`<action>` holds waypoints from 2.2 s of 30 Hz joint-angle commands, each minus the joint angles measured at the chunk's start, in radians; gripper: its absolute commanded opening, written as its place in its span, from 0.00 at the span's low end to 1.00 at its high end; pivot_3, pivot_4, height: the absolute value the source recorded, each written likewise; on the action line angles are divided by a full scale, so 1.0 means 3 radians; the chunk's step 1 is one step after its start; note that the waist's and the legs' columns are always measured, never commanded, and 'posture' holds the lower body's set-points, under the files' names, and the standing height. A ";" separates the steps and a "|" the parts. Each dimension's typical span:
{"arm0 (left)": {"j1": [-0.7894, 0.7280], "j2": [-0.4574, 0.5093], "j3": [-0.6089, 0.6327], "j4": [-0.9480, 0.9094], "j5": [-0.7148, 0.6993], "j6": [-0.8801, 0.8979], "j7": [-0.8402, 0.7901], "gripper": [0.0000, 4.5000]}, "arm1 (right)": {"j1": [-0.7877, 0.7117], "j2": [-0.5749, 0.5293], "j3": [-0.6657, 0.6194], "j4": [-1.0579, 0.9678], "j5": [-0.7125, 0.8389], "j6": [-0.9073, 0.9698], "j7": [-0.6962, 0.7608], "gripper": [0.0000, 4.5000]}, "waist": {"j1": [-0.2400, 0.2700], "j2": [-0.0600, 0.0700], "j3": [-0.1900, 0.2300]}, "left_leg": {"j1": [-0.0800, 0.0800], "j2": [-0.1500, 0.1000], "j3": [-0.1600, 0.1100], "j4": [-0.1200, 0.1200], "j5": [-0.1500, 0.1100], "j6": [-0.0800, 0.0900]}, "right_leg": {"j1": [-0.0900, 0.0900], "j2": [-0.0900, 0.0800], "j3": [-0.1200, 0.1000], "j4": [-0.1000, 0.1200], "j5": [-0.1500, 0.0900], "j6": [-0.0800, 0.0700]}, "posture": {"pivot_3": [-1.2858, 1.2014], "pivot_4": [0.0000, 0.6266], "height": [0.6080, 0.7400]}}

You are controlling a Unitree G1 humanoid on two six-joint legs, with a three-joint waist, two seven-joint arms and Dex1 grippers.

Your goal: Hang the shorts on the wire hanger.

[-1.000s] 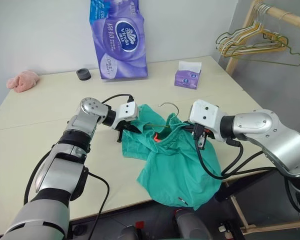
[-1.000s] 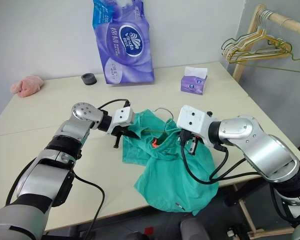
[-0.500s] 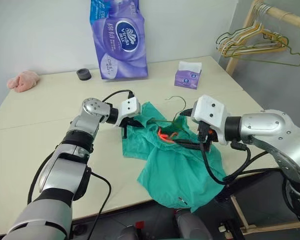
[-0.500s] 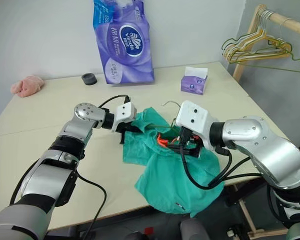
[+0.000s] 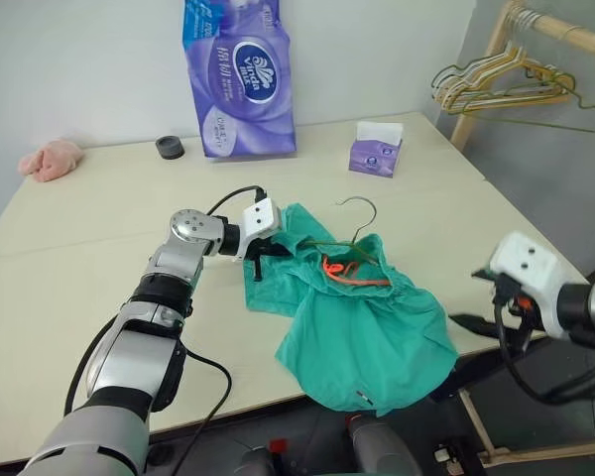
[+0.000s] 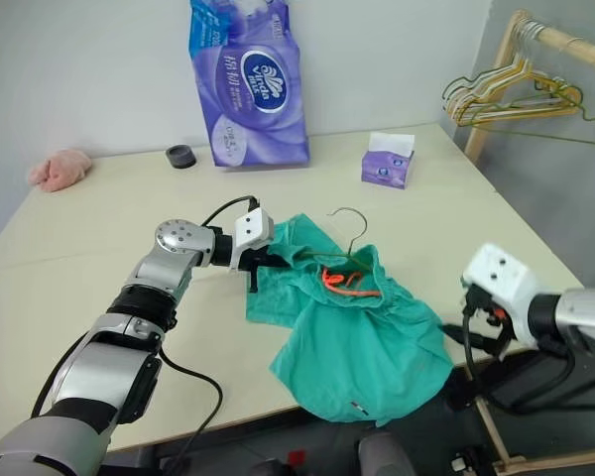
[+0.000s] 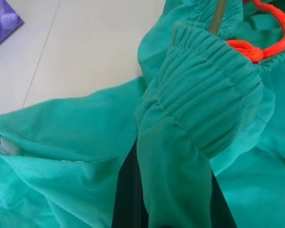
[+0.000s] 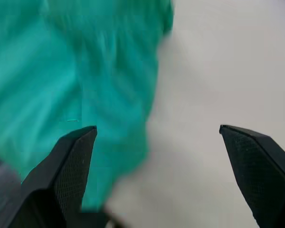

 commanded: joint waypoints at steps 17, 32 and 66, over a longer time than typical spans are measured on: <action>0.0044 0.0050 0.0112 -0.0432 -0.0292 0.0289 -0.0261 0.00 | -0.0955 0.0324 0.1296 0.0923 -0.0706 -0.1037 0.0118 0.98 | -0.0043 0.0001 0.0000 | 0.0008 0.0001 0.0003 -0.0003 0.0000 0.0000 | 0.0002 0.0002 0.0006 0.0000 0.0002 -0.0003 | 0.41 0.11 1.00; 0.0064 0.0092 0.0103 -0.0497 -0.0315 0.0340 -0.0342 0.00 | -0.0575 0.0822 0.0917 -0.0215 -0.0200 -0.0039 -0.0577 0.98 | -0.0003 -0.0005 -0.0005 | 0.0007 0.0000 0.0001 -0.0001 0.0000 0.0000 | 0.0001 0.0000 0.0006 0.0003 0.0001 -0.0002 | 0.41 0.10 1.00; 0.0320 0.0227 0.0469 -0.1321 -0.1013 0.1465 -0.0363 0.00 | -0.1478 0.1110 0.1642 0.1649 -0.0718 -0.0879 0.0024 0.98 | -0.0009 -0.0003 -0.0009 | 0.0009 -0.0001 -0.0002 0.0000 0.0000 -0.0001 | 0.0002 -0.0002 0.0003 0.0005 0.0002 -0.0004 | 0.42 0.07 1.00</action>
